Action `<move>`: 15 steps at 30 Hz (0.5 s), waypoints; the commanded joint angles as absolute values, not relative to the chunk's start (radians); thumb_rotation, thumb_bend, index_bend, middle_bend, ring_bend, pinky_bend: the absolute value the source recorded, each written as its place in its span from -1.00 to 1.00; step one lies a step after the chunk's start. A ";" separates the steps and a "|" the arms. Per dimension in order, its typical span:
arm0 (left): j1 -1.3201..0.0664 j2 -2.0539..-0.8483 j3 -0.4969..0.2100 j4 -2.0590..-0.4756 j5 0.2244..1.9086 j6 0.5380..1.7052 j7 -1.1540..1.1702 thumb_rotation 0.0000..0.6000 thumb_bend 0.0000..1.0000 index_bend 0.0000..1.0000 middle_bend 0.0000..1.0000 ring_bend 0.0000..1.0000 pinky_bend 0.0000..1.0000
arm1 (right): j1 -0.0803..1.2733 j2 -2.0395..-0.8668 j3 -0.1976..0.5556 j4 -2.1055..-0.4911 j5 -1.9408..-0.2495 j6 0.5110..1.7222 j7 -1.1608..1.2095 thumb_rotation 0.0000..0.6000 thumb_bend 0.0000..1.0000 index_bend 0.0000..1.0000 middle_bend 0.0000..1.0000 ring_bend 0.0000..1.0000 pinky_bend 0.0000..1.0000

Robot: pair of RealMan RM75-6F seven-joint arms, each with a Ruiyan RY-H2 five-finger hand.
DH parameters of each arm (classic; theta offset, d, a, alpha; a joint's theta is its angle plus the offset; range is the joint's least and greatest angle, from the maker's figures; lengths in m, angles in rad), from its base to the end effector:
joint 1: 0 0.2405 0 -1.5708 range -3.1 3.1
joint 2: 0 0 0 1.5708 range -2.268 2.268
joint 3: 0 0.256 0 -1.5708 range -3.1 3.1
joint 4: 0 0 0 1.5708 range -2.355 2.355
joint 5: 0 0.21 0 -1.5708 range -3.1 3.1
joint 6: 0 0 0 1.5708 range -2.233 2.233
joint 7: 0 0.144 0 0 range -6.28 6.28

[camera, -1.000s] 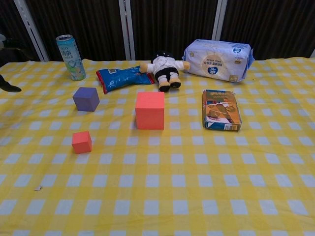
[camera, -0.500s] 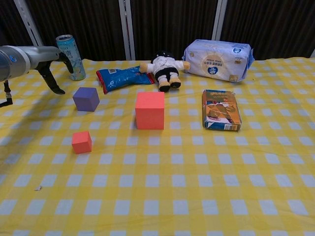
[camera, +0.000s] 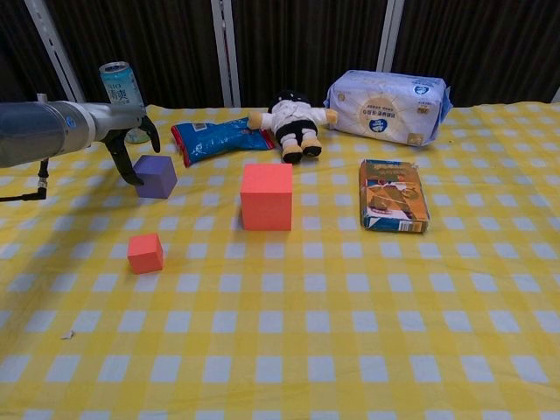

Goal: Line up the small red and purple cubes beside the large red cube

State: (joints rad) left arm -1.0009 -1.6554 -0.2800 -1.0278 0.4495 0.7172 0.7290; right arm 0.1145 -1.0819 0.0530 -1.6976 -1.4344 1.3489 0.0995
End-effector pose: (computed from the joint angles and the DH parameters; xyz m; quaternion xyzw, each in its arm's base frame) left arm -0.1694 0.4547 -0.0089 -0.6973 -0.4181 -0.2104 0.5429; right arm -0.3064 -0.1880 0.1483 0.5751 -0.4753 0.3897 0.5399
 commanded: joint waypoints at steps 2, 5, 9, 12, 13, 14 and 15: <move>-1.013 -1.673 -0.271 -1.004 0.439 0.708 0.724 1.00 -0.40 -0.38 -1.00 -1.00 -1.00 | 0.114 -1.081 0.052 -1.698 -1.435 1.348 0.100 1.00 -0.31 -1.00 -1.00 -1.00 -1.00; -1.020 -1.685 -0.262 -0.992 0.433 0.703 0.721 1.00 -0.29 -0.16 -1.00 -1.00 -1.00 | 0.114 -1.082 0.053 -1.697 -1.435 1.351 0.101 1.00 -0.31 -1.00 -1.00 -1.00 -1.00; -1.023 -1.686 -0.250 -1.000 0.433 0.713 0.721 1.00 -0.22 -0.02 -1.00 -1.00 -1.00 | 0.113 -1.082 0.054 -1.695 -1.434 1.353 0.104 1.00 -0.31 -1.00 -1.00 -1.00 -1.00; -1.023 -1.676 -0.249 -1.023 0.435 0.722 0.713 1.00 -0.22 -0.02 -1.00 -1.00 -1.00 | 0.112 -1.081 0.054 -1.695 -1.434 1.354 0.105 1.00 -0.31 -1.00 -1.00 -1.00 -1.00; -1.022 -1.673 -0.249 -1.031 0.437 0.725 0.710 1.00 -0.22 -0.02 -1.00 -1.00 -1.00 | 0.112 -1.081 0.053 -1.695 -1.435 1.354 0.106 1.00 -0.31 -1.00 -1.00 -1.00 -1.00; -1.022 -1.667 -0.252 -1.046 0.438 0.730 0.703 1.00 -0.22 -0.02 -1.00 -1.00 -1.00 | 0.112 -1.081 0.053 -1.695 -1.436 1.355 0.105 1.00 -0.31 -1.00 -1.00 -1.00 -1.00; -1.021 -1.661 -0.255 -1.064 0.437 0.736 0.697 1.00 -0.22 -0.02 -1.00 -1.00 -1.00 | 0.112 -1.081 0.053 -1.695 -1.437 1.355 0.103 1.00 -0.31 -1.00 -1.00 -1.00 -1.00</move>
State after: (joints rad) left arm -1.0220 -1.6710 -0.2512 -1.0424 0.4361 0.7269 0.7074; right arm 0.1122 -1.0811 0.0528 -1.6950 -1.4367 1.3549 0.1039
